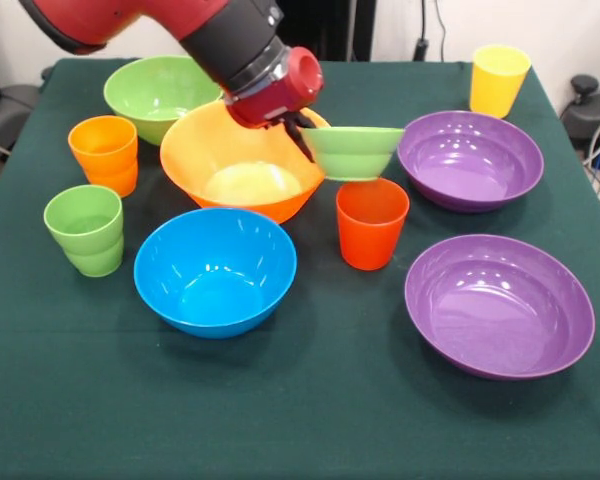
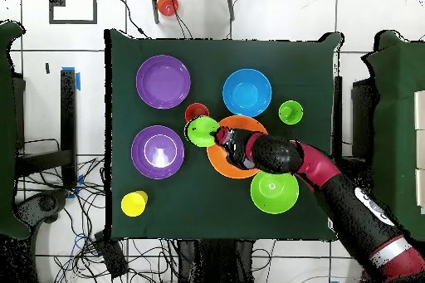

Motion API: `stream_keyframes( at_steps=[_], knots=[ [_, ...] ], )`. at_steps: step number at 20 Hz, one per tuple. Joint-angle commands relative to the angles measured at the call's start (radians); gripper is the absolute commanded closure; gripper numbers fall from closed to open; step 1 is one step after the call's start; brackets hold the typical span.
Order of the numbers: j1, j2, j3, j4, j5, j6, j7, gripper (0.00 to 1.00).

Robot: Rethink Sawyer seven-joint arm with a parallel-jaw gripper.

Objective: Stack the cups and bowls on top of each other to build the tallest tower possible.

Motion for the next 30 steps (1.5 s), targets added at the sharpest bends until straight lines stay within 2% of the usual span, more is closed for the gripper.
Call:
stream_keyframes(
  at_steps=[1,6,16,27,30],
  knots=[
    [0.178,0.003,-0.150,-0.022,0.030,0.071,0.125,1.00],
    [0.256,-0.069,-0.174,-0.016,0.126,0.141,0.167,1.00],
    [0.334,-0.114,-0.225,-0.044,0.216,0.182,0.135,1.00],
    [0.317,-0.117,-0.238,-0.040,0.259,0.168,0.072,1.00],
    [0.322,-0.125,-0.250,-0.057,0.256,0.207,0.046,1.00]
  ],
)
